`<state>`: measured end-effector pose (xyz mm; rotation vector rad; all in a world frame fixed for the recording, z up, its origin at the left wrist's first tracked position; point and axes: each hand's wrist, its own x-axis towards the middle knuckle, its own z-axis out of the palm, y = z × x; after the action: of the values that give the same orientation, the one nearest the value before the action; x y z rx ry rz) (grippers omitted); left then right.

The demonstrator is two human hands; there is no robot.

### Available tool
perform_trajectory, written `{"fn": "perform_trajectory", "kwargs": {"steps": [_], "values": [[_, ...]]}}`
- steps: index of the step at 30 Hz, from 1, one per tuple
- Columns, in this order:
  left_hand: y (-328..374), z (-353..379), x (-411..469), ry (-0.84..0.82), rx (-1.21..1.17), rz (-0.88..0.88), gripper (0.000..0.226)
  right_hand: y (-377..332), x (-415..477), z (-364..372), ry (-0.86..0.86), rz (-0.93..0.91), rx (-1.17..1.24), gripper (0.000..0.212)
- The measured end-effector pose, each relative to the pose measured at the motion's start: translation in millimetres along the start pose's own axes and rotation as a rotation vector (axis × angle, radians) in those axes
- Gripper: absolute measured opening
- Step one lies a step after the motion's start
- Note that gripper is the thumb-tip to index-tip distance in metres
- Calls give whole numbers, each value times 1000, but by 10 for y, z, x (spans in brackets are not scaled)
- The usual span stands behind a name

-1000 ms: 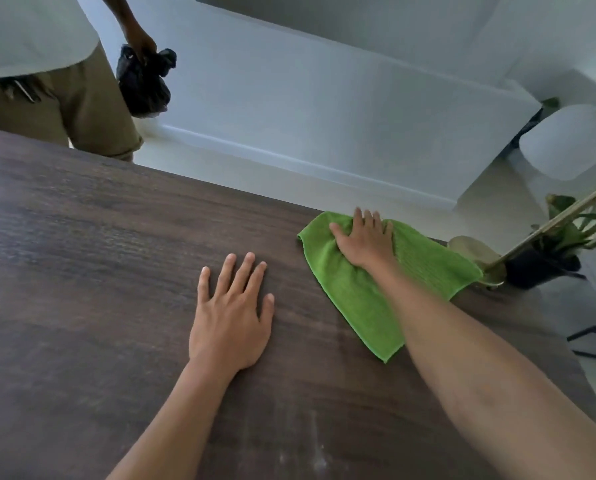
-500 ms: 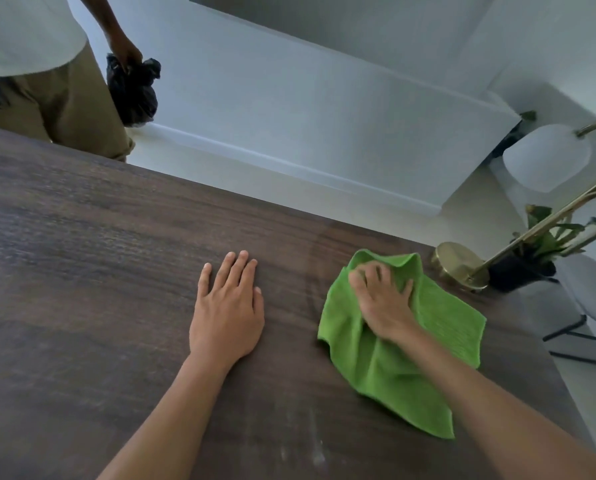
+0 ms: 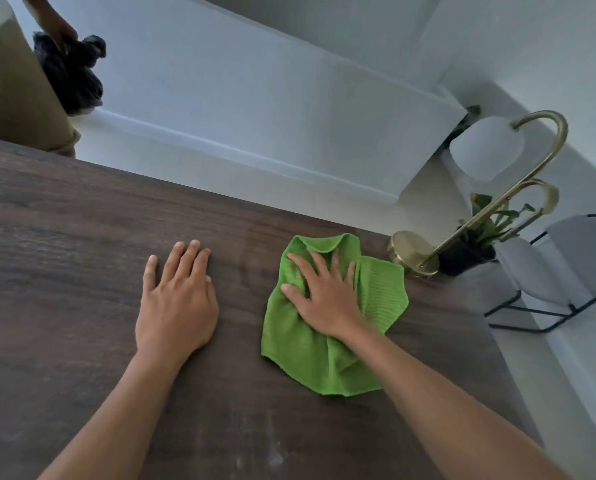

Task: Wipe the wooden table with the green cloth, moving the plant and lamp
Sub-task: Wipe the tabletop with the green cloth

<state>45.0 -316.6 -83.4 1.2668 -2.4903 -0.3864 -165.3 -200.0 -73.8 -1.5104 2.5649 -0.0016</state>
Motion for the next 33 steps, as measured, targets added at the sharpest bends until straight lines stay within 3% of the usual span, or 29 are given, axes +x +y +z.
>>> {"fn": "perform_trajectory", "kwargs": {"steps": [8, 15, 20, 27, 31, 33], "values": [[-38, -4, -4, -6, -12, 10, 49, 319, 553, -87, 19, 345, 39, 79], [-24, -22, 2, 5, -13, -3, 49, 385, 729, -138, 31, 459, 86, 82], [-32, -19, -17, 13, -4, -5, 49, 246, 950, -186, -21, 539, 85, 70], [-184, -52, -158, 40, -16, 11, 53, -835, 1082, -50, -44, -37, 29, 56], [-373, -195, -344, 43, 18, 11, 57, -867, -5, 46, -13, -328, 0, 56], [-451, -249, -433, 7, 34, 9, 59, -689, -668, 81, -39, -391, 21, 60]]}}
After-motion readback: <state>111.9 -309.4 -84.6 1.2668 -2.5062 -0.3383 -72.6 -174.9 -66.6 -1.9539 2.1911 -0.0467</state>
